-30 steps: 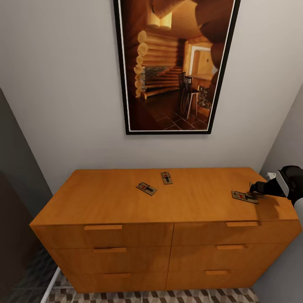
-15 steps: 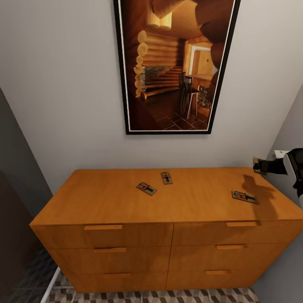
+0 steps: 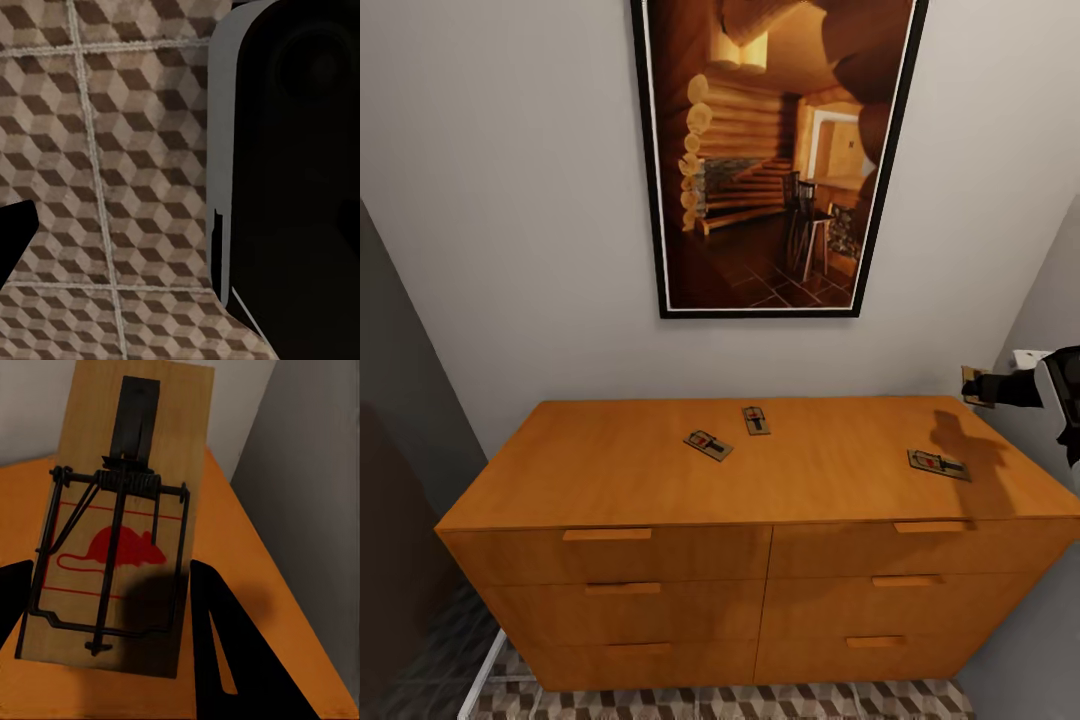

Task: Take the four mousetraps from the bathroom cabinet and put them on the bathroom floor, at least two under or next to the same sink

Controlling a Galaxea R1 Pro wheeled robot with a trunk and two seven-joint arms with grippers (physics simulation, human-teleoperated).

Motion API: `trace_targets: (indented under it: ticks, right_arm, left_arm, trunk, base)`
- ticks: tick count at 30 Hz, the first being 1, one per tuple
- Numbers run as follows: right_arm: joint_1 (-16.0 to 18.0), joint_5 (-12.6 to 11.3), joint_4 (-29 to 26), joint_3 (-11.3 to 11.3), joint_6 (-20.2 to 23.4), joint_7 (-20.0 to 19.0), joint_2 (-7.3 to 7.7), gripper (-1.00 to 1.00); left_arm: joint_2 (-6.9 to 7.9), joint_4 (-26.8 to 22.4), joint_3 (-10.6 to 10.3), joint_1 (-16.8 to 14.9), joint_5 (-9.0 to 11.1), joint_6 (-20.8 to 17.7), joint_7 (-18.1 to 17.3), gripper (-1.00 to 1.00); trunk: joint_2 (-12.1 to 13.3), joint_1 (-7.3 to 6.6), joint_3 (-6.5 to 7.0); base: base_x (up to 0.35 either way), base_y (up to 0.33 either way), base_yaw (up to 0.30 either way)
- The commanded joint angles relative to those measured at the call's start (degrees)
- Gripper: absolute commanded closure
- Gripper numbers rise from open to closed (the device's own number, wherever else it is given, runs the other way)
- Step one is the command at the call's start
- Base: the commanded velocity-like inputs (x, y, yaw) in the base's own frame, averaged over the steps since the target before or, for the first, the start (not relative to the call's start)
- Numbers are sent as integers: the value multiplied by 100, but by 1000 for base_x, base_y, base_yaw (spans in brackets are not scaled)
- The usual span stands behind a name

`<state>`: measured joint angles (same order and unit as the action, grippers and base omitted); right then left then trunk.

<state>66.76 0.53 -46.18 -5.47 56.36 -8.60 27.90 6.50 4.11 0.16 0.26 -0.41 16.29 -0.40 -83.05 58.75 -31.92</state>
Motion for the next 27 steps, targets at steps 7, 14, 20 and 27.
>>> trace_targets:
  ticks: [7, 14, 20, 27]
  right_arm:
    - [3, -9, 4, 2, 24, -19, -34, 100]
    - [3, -9, 19, 10, 24, -19, -64, 100]
    - [3, -9, 21, 20, 24, -19, -182, 100]
    - [3, -4, 56, 31, 24, -19, -306, 100]
  left_arm:
    - [1, 11, 3, -4, -3, 32, -4, -100]
    - [1, 11, 4, -2, -3, 32, -4, -100]
    - [1, 11, 2, -3, -3, 32, -4, -100]
    - [1, 11, 3, -4, -3, 32, -4, -100]
  trunk:
    - [-3, -2, -4]
    - [-3, -2, -4]
    - [-3, -2, -4]
    - [-3, -2, -4]
  base:
    - [-292, 0, 0]
    - [-330, 0, 0]
    - [-333, 0, 0]
    - [-333, 8, 0]
